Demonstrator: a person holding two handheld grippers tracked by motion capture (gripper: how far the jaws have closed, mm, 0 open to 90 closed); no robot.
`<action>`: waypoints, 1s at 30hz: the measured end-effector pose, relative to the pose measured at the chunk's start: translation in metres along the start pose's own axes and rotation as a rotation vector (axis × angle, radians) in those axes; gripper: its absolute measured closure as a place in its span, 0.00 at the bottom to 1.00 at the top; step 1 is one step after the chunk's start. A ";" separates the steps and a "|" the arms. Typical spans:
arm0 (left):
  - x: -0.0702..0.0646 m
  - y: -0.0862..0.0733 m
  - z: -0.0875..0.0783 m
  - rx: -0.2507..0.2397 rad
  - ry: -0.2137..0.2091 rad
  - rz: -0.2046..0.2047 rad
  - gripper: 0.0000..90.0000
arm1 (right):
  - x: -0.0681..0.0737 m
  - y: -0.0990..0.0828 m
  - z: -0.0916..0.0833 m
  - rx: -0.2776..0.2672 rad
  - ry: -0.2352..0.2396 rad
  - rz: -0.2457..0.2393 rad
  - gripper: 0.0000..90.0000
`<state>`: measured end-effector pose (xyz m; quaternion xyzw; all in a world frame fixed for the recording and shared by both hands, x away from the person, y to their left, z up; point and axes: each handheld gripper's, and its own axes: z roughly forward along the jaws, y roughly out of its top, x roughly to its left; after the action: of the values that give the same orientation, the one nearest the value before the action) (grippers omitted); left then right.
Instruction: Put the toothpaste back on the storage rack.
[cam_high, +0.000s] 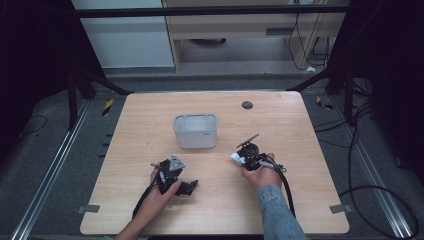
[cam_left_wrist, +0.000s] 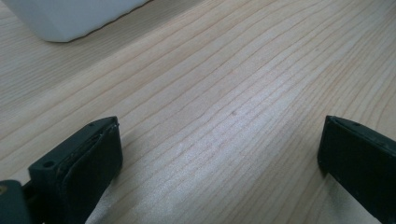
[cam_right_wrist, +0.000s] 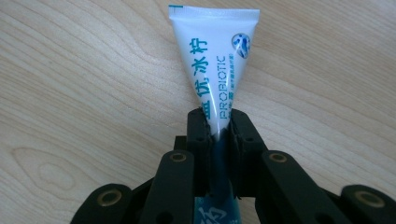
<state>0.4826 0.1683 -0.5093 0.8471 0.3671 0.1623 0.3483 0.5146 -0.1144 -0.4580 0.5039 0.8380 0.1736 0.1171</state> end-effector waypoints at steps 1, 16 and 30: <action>0.000 0.000 0.000 0.000 0.000 0.000 0.00 | 0.000 0.001 -0.002 0.000 -0.002 0.001 0.89; 0.000 0.000 0.000 -0.002 0.000 -0.004 0.00 | -0.016 0.010 -0.039 -0.066 -0.037 0.016 0.89; 0.000 0.000 0.000 -0.002 0.001 -0.002 0.00 | -0.026 0.019 -0.070 -0.195 -0.049 0.038 0.89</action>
<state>0.4825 0.1681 -0.5094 0.8463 0.3678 0.1630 0.3492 0.5159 -0.1416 -0.3855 0.5101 0.8042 0.2442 0.1829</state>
